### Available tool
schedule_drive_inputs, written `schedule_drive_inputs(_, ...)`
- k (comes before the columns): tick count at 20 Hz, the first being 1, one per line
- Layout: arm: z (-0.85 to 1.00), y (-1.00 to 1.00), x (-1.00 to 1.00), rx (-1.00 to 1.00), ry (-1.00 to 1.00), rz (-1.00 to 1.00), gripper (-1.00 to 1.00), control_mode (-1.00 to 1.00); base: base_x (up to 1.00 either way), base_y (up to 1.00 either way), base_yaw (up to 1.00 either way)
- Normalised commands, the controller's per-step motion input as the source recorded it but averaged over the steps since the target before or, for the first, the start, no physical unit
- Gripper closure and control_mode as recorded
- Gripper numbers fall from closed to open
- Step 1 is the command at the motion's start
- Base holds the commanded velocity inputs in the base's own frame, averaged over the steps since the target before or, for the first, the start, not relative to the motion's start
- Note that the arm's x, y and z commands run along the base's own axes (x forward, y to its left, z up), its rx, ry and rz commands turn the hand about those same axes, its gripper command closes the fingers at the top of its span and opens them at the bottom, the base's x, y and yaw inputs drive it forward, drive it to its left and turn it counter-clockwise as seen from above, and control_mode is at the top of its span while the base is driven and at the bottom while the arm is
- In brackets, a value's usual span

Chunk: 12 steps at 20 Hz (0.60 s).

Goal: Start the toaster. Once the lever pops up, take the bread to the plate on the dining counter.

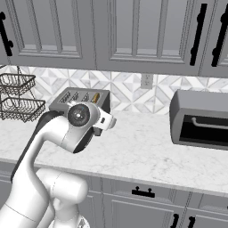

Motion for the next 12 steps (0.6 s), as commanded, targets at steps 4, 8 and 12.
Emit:
schedule_drive_inputs(4, 0.0, 0.0, 0.0, 0.0, 0.0, 0.0, -1.0, -1.0, 0.0, 0.0, 0.0)
schedule_drive_inputs(8, 0.0, 0.0, 0.0, 0.0, 0.0, 0.0, -1.0, -1.0, 0.0, 0.0, 0.0)
schedule_drive_inputs(12, 0.0, 0.0, 0.0, 0.0, 0.0, 0.0, -1.0, -1.0, 0.0, 0.0, 0.0)
